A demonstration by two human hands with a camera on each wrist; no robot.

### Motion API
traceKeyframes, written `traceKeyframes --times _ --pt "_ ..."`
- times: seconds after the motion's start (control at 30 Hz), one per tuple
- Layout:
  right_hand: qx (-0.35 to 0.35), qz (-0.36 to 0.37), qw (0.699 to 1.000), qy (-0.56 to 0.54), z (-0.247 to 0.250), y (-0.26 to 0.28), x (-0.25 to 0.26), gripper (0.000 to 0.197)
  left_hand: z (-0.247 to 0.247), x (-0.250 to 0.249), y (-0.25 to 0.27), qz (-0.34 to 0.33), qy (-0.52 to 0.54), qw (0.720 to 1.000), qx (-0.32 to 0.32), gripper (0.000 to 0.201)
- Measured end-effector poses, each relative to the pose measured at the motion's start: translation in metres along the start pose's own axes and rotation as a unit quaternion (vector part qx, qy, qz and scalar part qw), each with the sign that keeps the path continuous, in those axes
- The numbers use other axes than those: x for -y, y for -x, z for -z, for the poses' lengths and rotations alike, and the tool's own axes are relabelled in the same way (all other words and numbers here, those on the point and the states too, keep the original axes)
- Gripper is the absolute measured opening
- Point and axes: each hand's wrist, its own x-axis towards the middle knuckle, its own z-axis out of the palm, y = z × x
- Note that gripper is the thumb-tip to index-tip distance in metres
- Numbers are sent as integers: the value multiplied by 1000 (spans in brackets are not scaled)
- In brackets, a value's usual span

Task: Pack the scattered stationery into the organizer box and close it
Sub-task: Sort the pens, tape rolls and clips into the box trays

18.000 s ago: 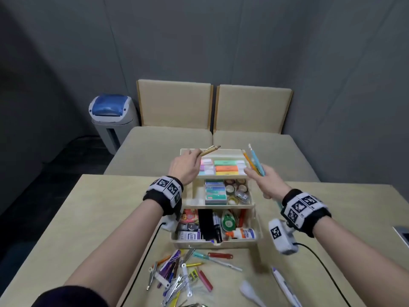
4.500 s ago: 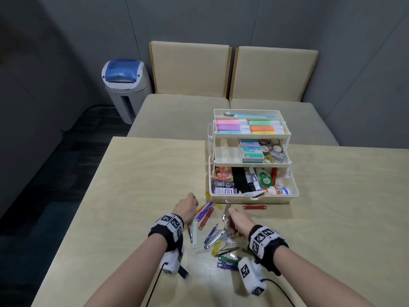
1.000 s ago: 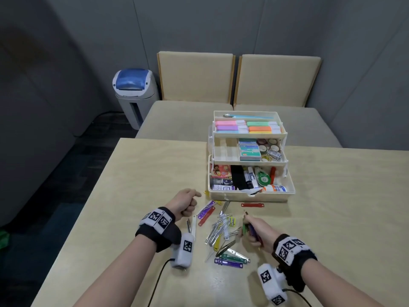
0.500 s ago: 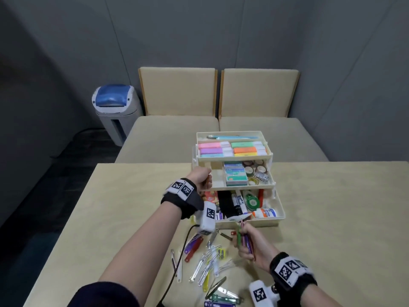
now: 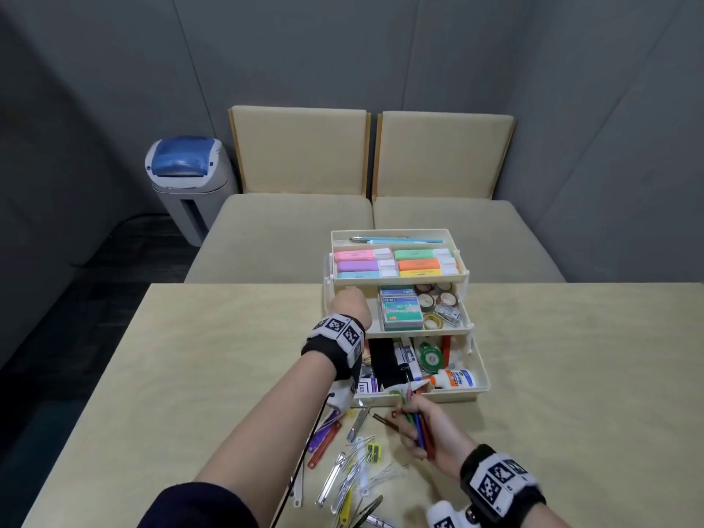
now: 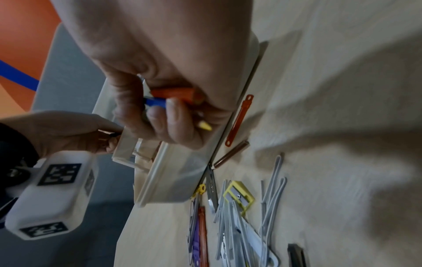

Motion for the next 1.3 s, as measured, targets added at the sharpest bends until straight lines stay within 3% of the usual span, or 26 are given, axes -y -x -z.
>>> traceKeyframes --times 0.23,0.4,0.57,0.7,0.9,1.07,1.2,1.3 --pt "-38 -13 999 -20 -8 -3 10 12 15 13 1 -2 93 995 25 26" --pt "-36 -38 998 -20 -18 -3 28 21 22 40 9 2 238 969 73 33" --pt "-13 -19 999 41 -44 -11 77 21 29 86 35 10 363 931 20 32" --pt "-37 -8 994 106 -73 -43 128 19 27 127 60 25 404 914 17 28" --pt "-113 -9 955 273 -101 -94 145 11 20 163 74 40 423 904 38 27" --pt "-139 20 906 399 -110 -98 149 25 22 171 72 30 425 904 42 27" --pt "-155 19 854 495 -110 -113 150 13 22 166 69 21 427 903 49 26" --pt "-131 1 873 469 -112 -112 152 16 22 160 68 15 427 903 52 26"
